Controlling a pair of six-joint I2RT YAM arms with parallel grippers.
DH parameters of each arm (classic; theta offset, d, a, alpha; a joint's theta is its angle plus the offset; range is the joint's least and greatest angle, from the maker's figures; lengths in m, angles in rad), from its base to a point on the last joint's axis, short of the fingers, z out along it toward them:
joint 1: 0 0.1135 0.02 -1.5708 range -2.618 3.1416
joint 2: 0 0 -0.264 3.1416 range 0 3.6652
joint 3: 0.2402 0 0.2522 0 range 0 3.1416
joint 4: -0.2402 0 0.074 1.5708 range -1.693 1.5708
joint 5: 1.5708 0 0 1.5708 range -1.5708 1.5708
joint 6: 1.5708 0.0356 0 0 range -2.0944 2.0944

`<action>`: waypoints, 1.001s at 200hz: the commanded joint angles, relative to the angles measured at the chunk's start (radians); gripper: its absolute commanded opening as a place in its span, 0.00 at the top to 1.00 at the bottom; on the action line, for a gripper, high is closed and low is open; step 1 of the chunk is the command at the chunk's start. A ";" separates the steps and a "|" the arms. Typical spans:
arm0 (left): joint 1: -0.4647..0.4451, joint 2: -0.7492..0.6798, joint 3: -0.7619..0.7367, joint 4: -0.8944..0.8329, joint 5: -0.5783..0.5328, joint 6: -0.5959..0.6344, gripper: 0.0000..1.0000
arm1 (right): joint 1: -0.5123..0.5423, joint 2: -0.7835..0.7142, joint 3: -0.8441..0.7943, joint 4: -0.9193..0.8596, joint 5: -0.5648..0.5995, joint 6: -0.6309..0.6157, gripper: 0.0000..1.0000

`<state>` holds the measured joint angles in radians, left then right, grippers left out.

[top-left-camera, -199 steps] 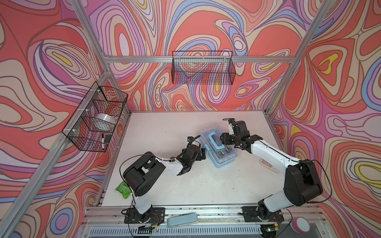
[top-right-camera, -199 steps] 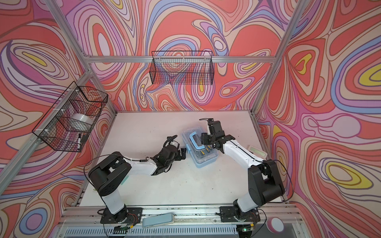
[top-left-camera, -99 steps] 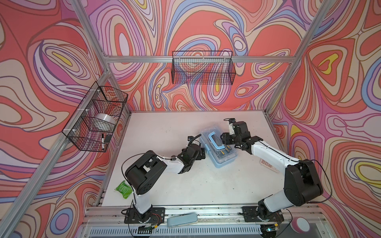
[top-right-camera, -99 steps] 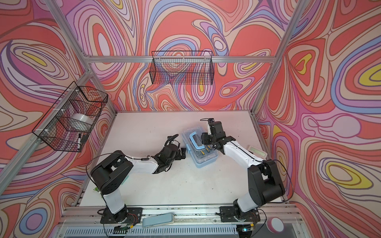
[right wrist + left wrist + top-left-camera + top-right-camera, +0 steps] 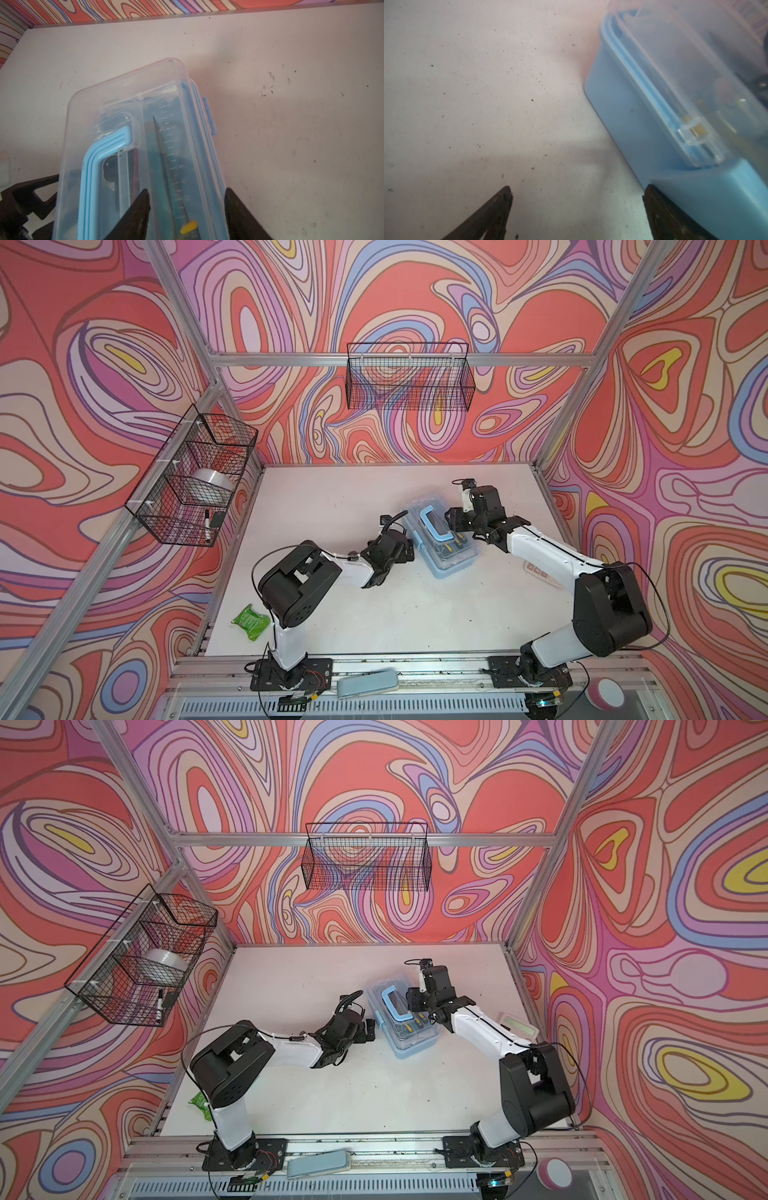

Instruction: Pack the tool kit

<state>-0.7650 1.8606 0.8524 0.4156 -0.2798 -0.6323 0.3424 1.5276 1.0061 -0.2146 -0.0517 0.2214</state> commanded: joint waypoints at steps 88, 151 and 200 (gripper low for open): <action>-0.017 0.017 0.114 0.073 0.089 0.008 0.01 | 0.064 0.029 -0.084 -0.158 -0.172 0.032 0.44; 0.003 -0.054 0.058 -0.017 0.057 -0.009 0.00 | 0.063 0.016 -0.049 -0.188 -0.034 0.119 0.37; 0.011 -0.123 0.031 -0.109 0.025 -0.003 0.00 | 0.063 -0.024 0.021 -0.213 0.028 0.160 0.27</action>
<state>-0.7513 1.7969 0.8810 0.3183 -0.2550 -0.6254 0.3695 1.5127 1.0183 -0.2749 0.0105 0.3359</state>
